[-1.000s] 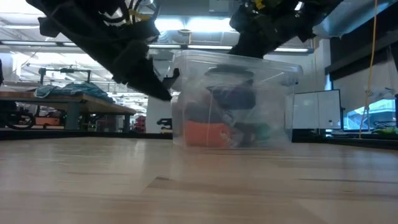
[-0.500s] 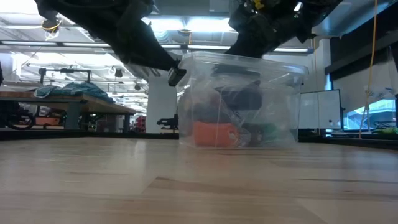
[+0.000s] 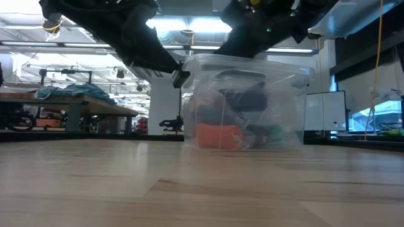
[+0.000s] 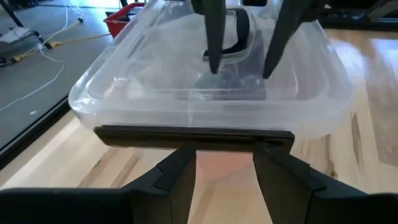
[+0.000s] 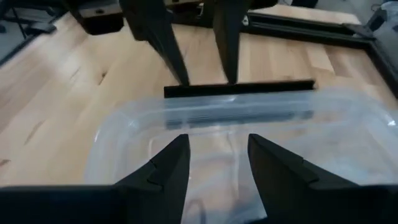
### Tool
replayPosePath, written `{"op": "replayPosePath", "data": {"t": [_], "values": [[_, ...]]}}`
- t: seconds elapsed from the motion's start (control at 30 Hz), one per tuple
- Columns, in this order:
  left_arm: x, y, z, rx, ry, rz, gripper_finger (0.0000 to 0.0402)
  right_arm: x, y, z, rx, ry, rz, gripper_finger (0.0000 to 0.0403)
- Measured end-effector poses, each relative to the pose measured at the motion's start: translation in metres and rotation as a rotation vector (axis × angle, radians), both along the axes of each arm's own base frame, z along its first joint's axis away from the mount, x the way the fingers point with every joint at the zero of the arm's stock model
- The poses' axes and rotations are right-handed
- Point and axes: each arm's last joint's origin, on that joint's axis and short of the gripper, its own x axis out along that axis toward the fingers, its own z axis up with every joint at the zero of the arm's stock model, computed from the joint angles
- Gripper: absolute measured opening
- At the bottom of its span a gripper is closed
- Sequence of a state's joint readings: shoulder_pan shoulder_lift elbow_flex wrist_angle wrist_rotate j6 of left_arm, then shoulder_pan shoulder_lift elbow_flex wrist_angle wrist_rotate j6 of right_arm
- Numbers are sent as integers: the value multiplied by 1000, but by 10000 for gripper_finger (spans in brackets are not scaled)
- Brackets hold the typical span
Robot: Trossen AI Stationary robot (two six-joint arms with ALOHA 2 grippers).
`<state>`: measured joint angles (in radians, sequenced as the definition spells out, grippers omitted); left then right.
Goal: Roll bandage
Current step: Close the transparent bin
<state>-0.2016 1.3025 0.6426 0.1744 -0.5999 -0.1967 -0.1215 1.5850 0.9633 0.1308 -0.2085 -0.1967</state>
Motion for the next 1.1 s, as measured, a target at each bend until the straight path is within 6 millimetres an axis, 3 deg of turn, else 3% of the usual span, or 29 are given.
{"op": "replayPosePath", "data": {"t": [0.17, 0.4, 0.47, 0.63, 0.73, 0.83, 1.1], "values": [[-2, -1, 0, 13, 20, -4, 153, 13, -4, -13, -18, 16, -25, 168], [-25, -8, 16, -33, 75, -25, 153, 14, -4, -22, -18, 52, -33, 168], [-32, -8, 8, -80, 102, 4, 153, 15, -4, -22, -19, 47, -33, 168], [-34, -7, -34, -145, 97, 46, 153, 16, -4, -20, -25, 17, -33, 168], [-22, -4, -45, -153, -21, 45, 153, 16, -4, -21, -27, 16, -33, 168], [-11, 2, -62, -103, -32, 46, 153, 16, -4, -21, -30, 16, -30, 168], [13, 15, -80, -50, -173, 49, 153, 17, -4, -20, -31, -5, -22, 168]]}}
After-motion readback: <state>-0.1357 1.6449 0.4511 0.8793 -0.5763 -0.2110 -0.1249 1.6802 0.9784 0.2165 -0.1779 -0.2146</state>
